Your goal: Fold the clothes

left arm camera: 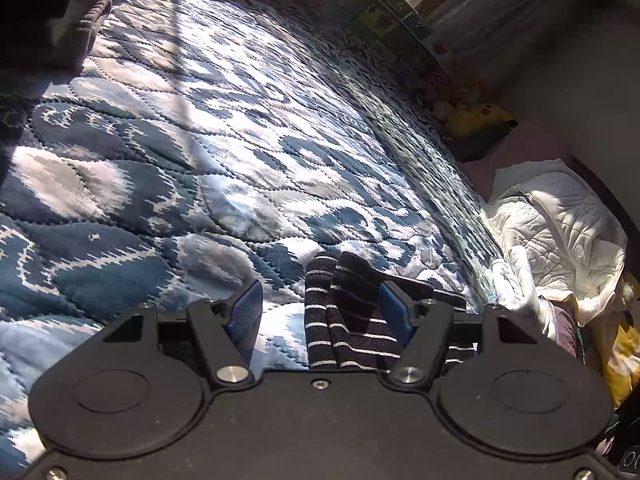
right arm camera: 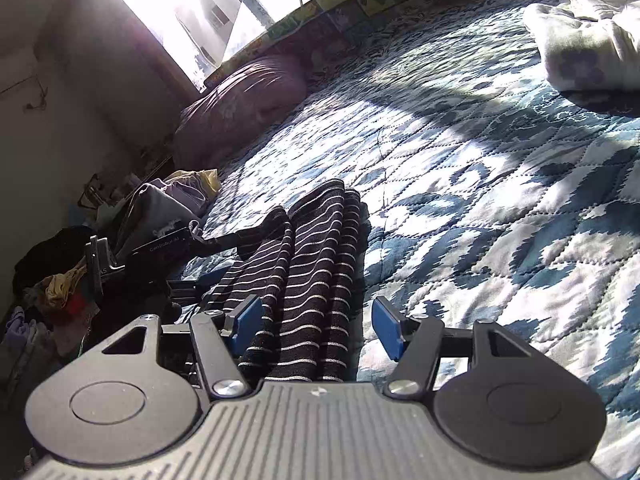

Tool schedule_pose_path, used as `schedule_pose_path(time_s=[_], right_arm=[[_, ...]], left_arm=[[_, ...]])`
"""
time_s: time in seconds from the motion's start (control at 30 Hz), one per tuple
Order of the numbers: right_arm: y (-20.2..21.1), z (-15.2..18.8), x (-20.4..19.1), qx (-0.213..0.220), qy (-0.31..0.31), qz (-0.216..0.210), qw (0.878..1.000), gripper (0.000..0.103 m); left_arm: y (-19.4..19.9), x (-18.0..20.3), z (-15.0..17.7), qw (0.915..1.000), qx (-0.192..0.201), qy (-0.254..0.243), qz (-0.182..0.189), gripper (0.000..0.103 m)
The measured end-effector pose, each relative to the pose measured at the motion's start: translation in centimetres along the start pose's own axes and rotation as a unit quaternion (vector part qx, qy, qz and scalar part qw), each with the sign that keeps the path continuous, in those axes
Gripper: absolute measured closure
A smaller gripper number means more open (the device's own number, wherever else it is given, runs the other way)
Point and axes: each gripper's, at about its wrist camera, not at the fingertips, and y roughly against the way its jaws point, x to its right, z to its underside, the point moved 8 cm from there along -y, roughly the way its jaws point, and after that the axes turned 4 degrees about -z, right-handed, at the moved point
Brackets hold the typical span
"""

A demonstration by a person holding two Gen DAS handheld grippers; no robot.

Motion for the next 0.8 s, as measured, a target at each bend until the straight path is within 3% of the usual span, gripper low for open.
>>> schedule_pose_path(time_s=[0.07, 0.1, 0.2, 0.3, 0.43, 0.57, 0.6, 0.67, 0.73, 0.8], right_arm=[[-0.2, 0.3, -1.0, -0.004, 0.032, -0.008, 0.999, 0.045], [-0.1, 0.5, -1.6, -0.009, 0.055, -0.011, 0.998, 0.051], [-0.1, 1.5, -3.0, -0.026, 0.109, -0.02, 0.993, 0.064], [0.9, 2.8, -4.2, -0.032, 0.146, -0.028, 0.988, 0.067], [3.1, 4.6, -6.4, -0.028, 0.195, -0.048, 0.979, 0.08], [3.8, 7.6, -7.1, -0.047, 0.216, -0.049, 0.974, 0.085], [2.8, 9.1, -6.2, -0.074, 0.217, -0.027, 0.973, 0.085], [3.2, 9.6, -6.6, -0.063, 0.23, -0.013, 0.971, 0.089], [3.8, 10.1, -7.0, -0.051, 0.243, 0.0, 0.969, 0.087], [5.9, 9.9, -7.8, -0.032, 0.242, -0.006, 0.97, 0.086]], left_arm=[[0.7, 0.9, -0.2, 0.998, 0.021, -0.045, -0.039, 0.041], [1.1, 1.6, -0.2, 0.9956, 0.029, -0.075, -0.049, 0.042], [3.1, 4.4, 1.1, 0.9884, 0.03, -0.147, -0.019, 0.055], [5.7, 6.9, 3.6, 0.9782, 0.028, -0.205, -0.003, 0.062], [9.7, 9.4, 9.0, 0.9643, 0.013, -0.264, 0.023, 0.07], [12.5, 9.3, 16.2, 0.954, -0.03, -0.298, 0.014, 0.078], [12.3, 9.1, 17.5, 0.9477, -0.03, -0.318, 0.001, 0.078], [11.9, 8.8, 20.0, 0.933, -0.029, -0.358, -0.024, 0.078], [12.7, 9.1, 20.0, 0.931, -0.014, -0.364, -0.027, 0.078], [14.9, 9.3, 19.4, 0.9408, 0.012, -0.338, -0.021, 0.078]])
